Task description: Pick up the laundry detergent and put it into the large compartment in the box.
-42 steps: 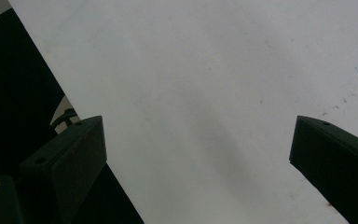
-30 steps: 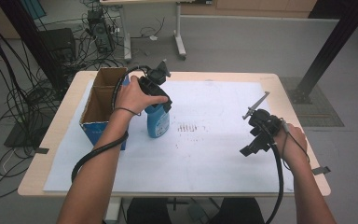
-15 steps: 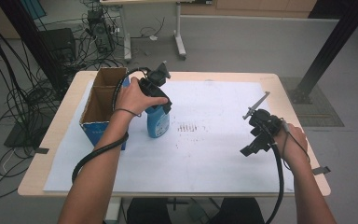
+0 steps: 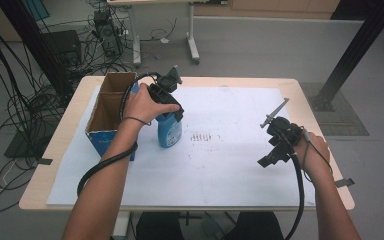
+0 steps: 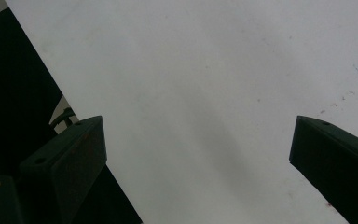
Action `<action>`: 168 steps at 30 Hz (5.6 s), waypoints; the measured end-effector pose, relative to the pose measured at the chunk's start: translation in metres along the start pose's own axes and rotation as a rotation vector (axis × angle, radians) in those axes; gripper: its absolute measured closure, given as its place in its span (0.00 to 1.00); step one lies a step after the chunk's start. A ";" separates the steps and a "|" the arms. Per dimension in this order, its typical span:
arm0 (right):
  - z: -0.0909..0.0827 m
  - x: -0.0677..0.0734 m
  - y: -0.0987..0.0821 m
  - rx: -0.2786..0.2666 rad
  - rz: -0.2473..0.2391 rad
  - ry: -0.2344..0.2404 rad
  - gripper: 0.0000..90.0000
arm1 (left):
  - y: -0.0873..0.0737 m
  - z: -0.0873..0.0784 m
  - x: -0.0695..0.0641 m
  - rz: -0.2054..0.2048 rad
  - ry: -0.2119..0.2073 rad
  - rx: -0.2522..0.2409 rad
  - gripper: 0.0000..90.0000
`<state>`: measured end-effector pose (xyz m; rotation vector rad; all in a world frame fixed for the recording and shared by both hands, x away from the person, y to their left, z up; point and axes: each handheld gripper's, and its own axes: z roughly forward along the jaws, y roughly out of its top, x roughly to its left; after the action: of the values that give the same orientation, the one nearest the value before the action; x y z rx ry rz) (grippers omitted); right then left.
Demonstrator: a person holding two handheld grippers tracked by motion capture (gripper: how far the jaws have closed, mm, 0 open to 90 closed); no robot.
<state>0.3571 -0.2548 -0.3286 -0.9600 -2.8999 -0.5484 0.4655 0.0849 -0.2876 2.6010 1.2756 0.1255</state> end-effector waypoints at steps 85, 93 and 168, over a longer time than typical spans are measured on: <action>-0.001 0.000 0.001 0.008 -0.001 -0.014 0.04 | -0.003 -0.003 0.004 -0.017 0.007 -0.014 0.10; -0.001 0.000 0.002 0.011 -0.007 -0.016 0.04 | -0.003 -0.003 0.005 -0.022 0.006 -0.013 0.10; 0.002 0.000 0.002 0.012 0.000 -0.013 0.04 | -0.004 -0.007 0.000 0.008 -0.002 -0.018 0.41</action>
<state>0.3578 -0.2528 -0.3297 -0.9653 -2.9109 -0.5268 0.4609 0.0886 -0.2822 2.5905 1.2584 0.1351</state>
